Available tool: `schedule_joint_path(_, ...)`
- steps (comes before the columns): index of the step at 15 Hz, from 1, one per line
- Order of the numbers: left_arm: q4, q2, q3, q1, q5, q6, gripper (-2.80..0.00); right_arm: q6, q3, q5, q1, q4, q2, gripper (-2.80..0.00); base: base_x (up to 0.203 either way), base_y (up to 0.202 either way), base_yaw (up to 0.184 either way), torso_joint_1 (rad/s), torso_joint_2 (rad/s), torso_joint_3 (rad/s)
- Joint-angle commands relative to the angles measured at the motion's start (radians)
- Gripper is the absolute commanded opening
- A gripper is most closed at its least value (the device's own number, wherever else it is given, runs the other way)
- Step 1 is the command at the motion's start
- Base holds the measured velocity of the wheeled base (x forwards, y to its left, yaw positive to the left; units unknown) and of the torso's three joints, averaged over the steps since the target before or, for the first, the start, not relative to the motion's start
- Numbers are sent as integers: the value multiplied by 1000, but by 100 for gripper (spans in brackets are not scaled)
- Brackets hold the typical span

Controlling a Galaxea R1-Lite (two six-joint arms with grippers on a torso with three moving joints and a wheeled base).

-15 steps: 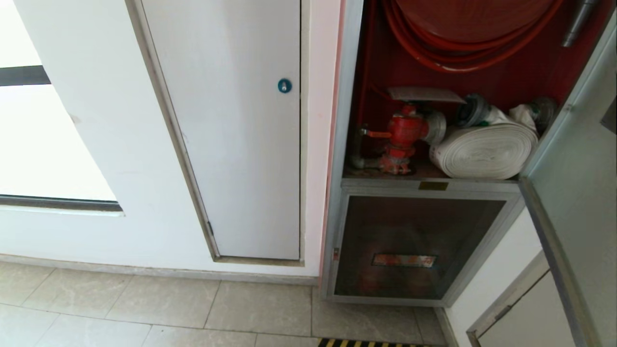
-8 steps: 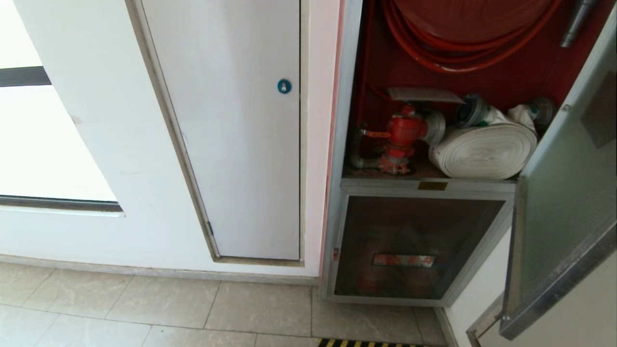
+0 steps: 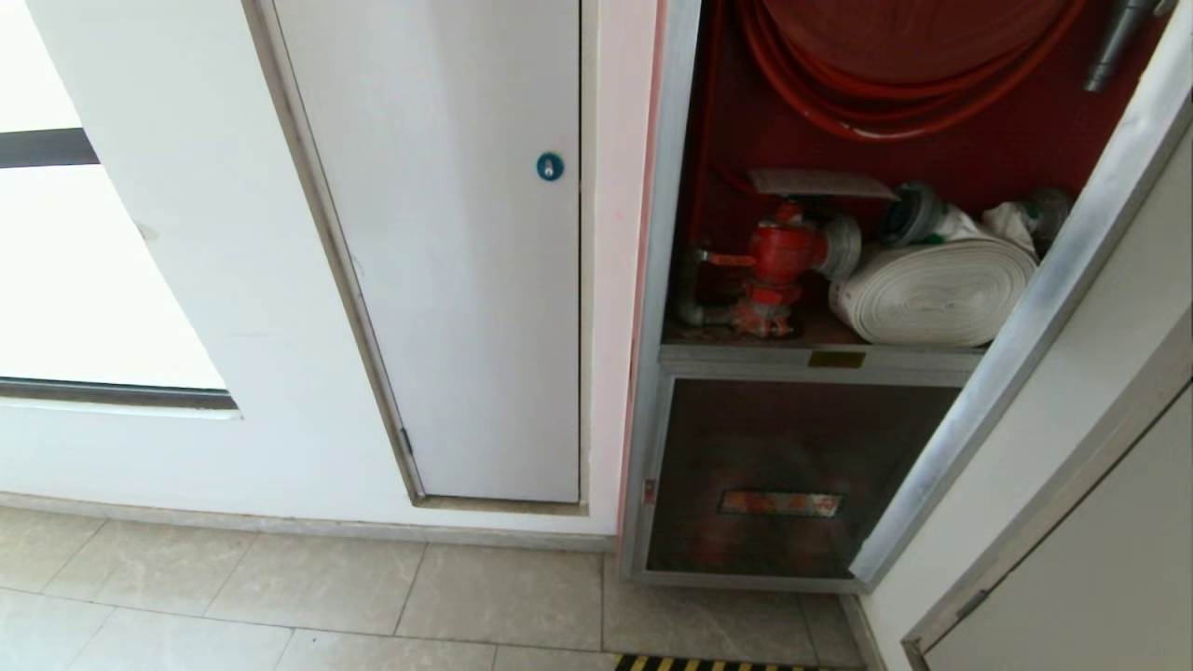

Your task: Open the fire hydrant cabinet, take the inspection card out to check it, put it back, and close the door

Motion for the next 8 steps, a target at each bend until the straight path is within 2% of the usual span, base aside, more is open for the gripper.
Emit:
schedule_joint_path(1,-1,1,20,0,0,1,-280,2,0,2,46,-1,16,-280,0,0,0,0,0,0)
schedule_joint_path(8,-1,1,20,0,0,-1,-280,3,0,2,241,-1,22,-280,0,0,0,0,0,0)
